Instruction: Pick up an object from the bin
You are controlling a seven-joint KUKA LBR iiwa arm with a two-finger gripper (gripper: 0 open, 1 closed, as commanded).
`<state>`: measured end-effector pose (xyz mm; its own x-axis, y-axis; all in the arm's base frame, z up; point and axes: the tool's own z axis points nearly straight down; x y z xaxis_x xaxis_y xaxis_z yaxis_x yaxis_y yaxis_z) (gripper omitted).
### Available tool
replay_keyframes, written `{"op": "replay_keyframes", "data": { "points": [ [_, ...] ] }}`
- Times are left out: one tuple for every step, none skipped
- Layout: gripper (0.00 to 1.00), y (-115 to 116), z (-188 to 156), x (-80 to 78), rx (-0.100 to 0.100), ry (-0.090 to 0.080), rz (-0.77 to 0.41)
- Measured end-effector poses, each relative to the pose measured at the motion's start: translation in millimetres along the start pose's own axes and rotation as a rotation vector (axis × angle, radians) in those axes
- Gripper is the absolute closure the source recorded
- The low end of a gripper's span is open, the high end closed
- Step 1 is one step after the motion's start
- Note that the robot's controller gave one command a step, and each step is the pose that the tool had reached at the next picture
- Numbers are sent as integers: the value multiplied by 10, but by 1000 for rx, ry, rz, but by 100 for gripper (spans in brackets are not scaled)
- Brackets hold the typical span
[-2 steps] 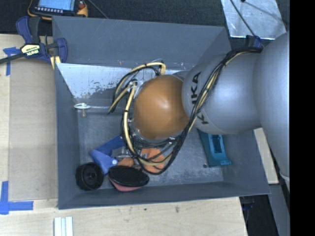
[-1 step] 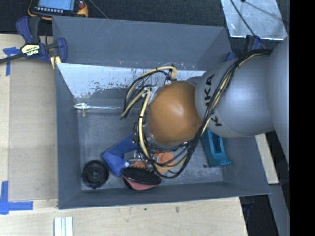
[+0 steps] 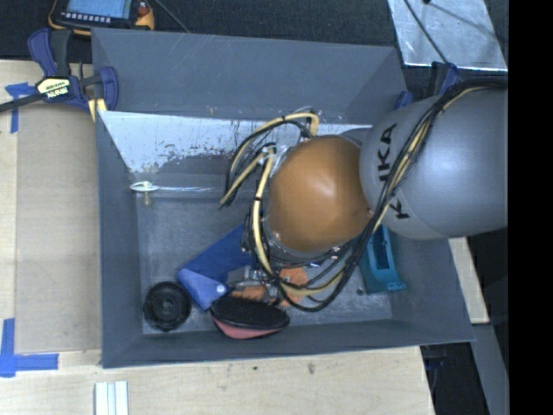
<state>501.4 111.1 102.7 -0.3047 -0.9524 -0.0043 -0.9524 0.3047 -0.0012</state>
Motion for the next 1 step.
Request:
{"op": "replay_keyframes", "data": {
  "points": [
    [100, -31, -685, -82, -3, 3, 13]
  ]
}}
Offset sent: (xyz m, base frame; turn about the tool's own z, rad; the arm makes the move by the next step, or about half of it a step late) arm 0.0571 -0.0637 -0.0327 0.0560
